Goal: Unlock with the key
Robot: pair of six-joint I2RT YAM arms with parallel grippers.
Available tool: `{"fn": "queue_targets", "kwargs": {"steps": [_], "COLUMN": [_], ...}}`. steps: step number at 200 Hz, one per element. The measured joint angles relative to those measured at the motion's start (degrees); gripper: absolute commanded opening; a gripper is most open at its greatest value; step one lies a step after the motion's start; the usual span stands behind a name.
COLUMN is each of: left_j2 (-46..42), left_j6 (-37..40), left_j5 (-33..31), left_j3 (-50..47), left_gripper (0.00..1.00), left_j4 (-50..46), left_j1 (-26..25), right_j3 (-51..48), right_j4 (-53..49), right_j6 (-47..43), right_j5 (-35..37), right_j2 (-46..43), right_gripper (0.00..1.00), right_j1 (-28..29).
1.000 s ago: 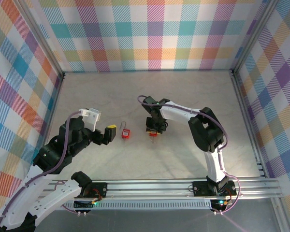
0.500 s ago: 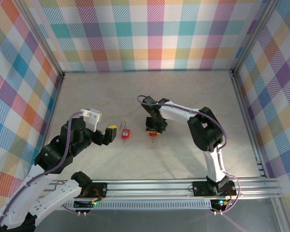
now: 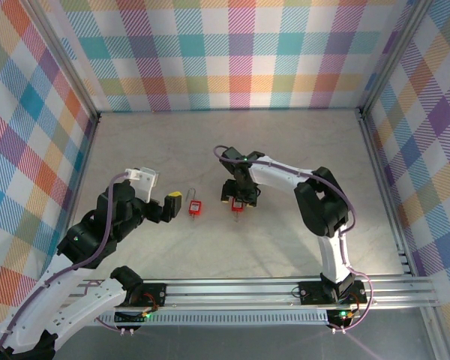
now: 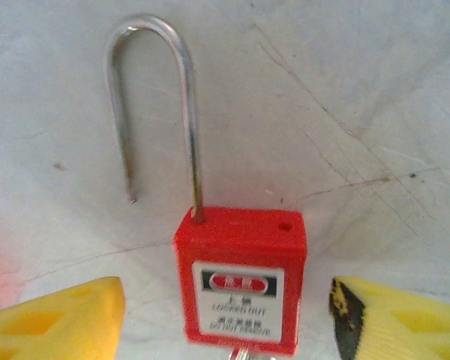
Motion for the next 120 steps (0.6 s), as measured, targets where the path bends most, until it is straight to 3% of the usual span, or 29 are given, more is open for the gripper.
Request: {"fn": "queue_targets", "kwargs": {"steps": [24, 39, 66, 120], "left_j2": [0.11, 0.20, 1.07, 3.65], "left_j6": [-0.63, -1.27, -1.95, -4.46], "left_j5": [-0.13, 0.50, 0.68, -3.26], "left_j3": [-0.13, -0.68, -1.86, -9.25], "left_gripper": [1.00, 1.00, 1.00, 1.00], "left_j4": [1.07, 2.27, 3.87, 14.25], "left_j1": [0.00, 0.00, 0.00, 1.29], "right_j3": [-0.24, -1.18, -4.68, -19.56], "right_j4": [0.07, 0.15, 0.92, 3.82], "right_j6": [-0.44, -1.40, -3.43, -9.29], "right_j5": [0.02, 0.13, 0.68, 10.38], "right_j2": [-4.74, -8.85, -16.94, -39.91], "right_gripper": [0.82, 0.93, 1.00, 0.99], "right_j1": [0.00, 0.00, 0.00, -0.02]}}
